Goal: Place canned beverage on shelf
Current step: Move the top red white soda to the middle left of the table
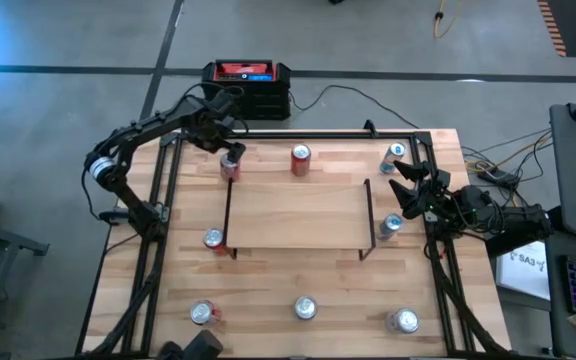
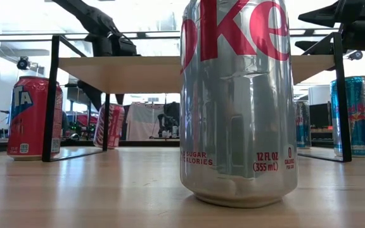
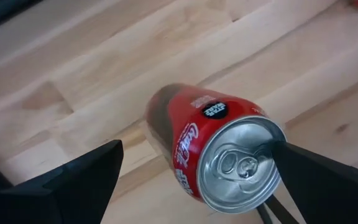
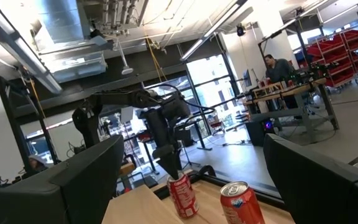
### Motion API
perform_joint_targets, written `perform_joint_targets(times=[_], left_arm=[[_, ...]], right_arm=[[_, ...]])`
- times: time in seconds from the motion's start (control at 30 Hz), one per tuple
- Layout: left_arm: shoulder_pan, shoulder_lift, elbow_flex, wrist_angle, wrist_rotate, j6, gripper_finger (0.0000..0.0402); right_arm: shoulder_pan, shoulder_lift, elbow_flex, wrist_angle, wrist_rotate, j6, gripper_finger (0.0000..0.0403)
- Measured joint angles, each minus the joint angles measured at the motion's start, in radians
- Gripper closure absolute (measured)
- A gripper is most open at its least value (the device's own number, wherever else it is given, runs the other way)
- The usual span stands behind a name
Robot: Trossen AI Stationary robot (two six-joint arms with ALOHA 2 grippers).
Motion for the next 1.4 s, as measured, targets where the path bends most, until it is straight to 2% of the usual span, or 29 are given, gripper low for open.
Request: perform_joint_targets(times=[0.2,0.37,0.53,1.4], left_arm=[[0.012,-0.032,0.003,-0.023,-0.078,0.001,0.0002],[0.002,-0.053,0.067,-0.071,-0.058,0.0,0.0002],[-0.024,-0.036,0.115,-0.052,-0.036,0.0,0.0002],[-0.033,0.104,0.113,-0.106,-0.059,-0.01,0.0002]], right_arm=[[0.0,0.0,0.0,0.0,0.0,0.001,0.0033],[0.0,0.0,0.0,0.0,0.0,0.001,0.0033],[0.0,0.0,0.0,0.0,0.0,0.001,0.0033],[0.0,0.0,0.0,0.0,0.0,0.0,0.0033]])
